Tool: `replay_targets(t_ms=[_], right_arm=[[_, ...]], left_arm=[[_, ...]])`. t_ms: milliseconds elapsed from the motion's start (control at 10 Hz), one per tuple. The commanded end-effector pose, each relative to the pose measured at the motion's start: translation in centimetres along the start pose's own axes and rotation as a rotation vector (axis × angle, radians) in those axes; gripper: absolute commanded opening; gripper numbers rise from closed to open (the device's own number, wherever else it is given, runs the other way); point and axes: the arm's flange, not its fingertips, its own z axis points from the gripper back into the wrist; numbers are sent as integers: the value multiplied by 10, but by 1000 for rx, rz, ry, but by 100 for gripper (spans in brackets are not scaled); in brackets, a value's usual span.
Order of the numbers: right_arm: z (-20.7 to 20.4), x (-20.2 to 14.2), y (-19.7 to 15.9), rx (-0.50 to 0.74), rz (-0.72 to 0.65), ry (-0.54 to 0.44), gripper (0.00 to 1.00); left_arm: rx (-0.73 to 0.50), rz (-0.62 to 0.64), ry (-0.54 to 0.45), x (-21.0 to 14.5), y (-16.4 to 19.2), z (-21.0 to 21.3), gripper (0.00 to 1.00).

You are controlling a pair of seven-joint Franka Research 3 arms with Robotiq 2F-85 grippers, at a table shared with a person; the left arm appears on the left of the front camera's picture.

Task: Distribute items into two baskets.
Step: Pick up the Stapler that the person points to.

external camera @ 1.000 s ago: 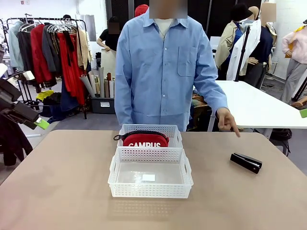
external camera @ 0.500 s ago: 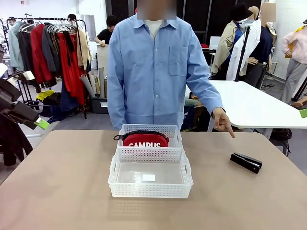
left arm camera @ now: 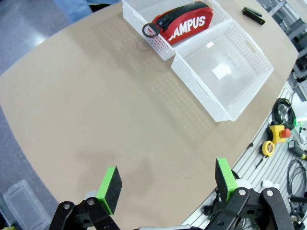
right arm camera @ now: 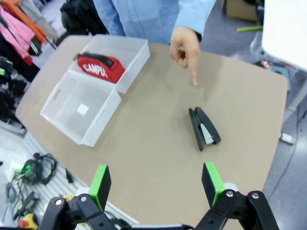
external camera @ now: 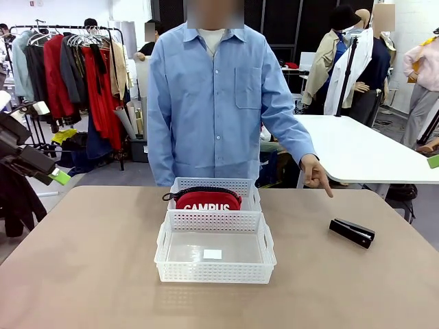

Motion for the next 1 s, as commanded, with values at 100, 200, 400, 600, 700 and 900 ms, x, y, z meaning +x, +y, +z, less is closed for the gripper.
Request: replay_targets(t_ms=[100, 200, 400, 600, 700, 900], right_arm=[[-8, 45, -30, 57, 95, 166, 100], [-19, 57, -38, 86, 115, 225, 100], [-42, 73, -48, 115, 132, 320, 100], [-68, 86, -55, 124, 148, 392, 100], [-82, 91, -55, 107, 141, 434, 100], [-104, 98, -52, 59, 111, 484, 100]], left_arm=[[0, 4, 11, 2, 1, 2, 100], [0, 4, 11, 2, 1, 2, 100], [0, 4, 11, 2, 1, 2, 100], [0, 4, 11, 2, 1, 2, 100], [0, 4, 11, 2, 1, 2, 100], [0, 4, 11, 2, 1, 2, 100]])
